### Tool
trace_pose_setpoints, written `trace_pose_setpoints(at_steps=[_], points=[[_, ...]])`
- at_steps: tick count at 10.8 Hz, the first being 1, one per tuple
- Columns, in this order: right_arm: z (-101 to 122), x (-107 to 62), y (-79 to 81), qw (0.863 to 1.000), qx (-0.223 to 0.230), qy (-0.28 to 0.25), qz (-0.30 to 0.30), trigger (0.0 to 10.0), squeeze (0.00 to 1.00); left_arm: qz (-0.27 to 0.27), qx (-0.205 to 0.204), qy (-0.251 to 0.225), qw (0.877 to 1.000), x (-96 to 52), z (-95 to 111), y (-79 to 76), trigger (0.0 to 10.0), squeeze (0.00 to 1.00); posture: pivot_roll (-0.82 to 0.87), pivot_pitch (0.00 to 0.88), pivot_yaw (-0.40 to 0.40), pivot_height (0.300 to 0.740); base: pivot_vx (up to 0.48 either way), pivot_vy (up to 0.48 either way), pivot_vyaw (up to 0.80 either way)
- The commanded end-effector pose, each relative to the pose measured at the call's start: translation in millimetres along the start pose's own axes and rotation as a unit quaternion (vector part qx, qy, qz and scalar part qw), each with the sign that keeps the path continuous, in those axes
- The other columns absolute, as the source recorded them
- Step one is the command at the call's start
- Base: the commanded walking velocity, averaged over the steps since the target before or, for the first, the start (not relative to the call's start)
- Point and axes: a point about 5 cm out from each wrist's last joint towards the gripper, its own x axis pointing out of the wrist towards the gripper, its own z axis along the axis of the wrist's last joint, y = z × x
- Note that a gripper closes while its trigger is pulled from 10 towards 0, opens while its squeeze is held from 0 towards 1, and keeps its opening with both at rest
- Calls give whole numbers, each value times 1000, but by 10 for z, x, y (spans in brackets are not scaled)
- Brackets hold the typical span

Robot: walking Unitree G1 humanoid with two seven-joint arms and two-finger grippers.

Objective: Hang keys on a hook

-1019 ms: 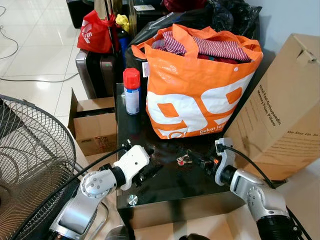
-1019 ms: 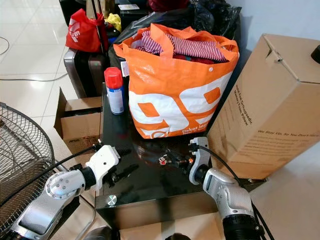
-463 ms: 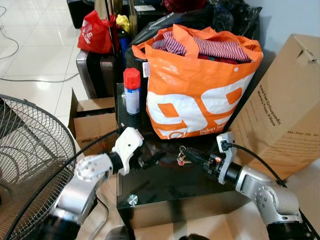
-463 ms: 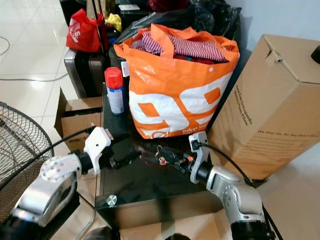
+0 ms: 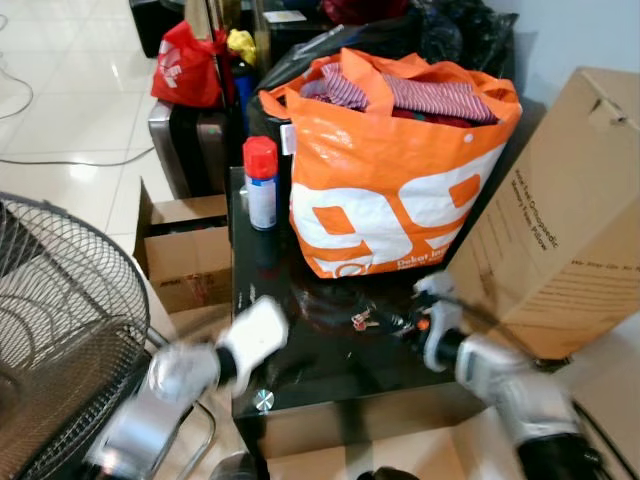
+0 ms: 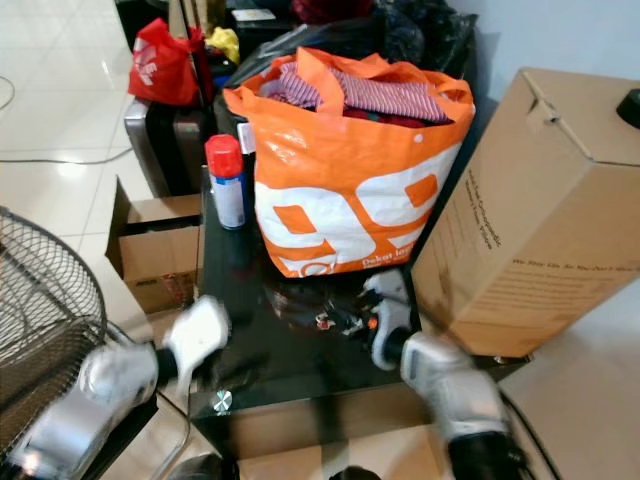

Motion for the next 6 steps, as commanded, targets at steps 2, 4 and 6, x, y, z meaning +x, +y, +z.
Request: trace_pose_setpoints(at_steps=[2, 4, 6], points=[[-8, 126, -35, 999, -28, 7, -35, 0, 0, -7, 20, 4, 1000, -16, 17, -97, 10000, 0, -18, 63, -52, 740, 0, 0, 0], [14, 278, 0, 998, -30, 4, -50, 0, 0, -6, 19, 5, 1000, -20, 19, -128, 10000, 0, -9, 73, -57, 740, 0, 0, 0], [-60, 314, -46, 998, -24, 9, -64, 0, 0, 0, 16, 3, 1000, -33, 24, -128, 10000, 0, -5, 78, -58, 740, 0, 0, 0]])
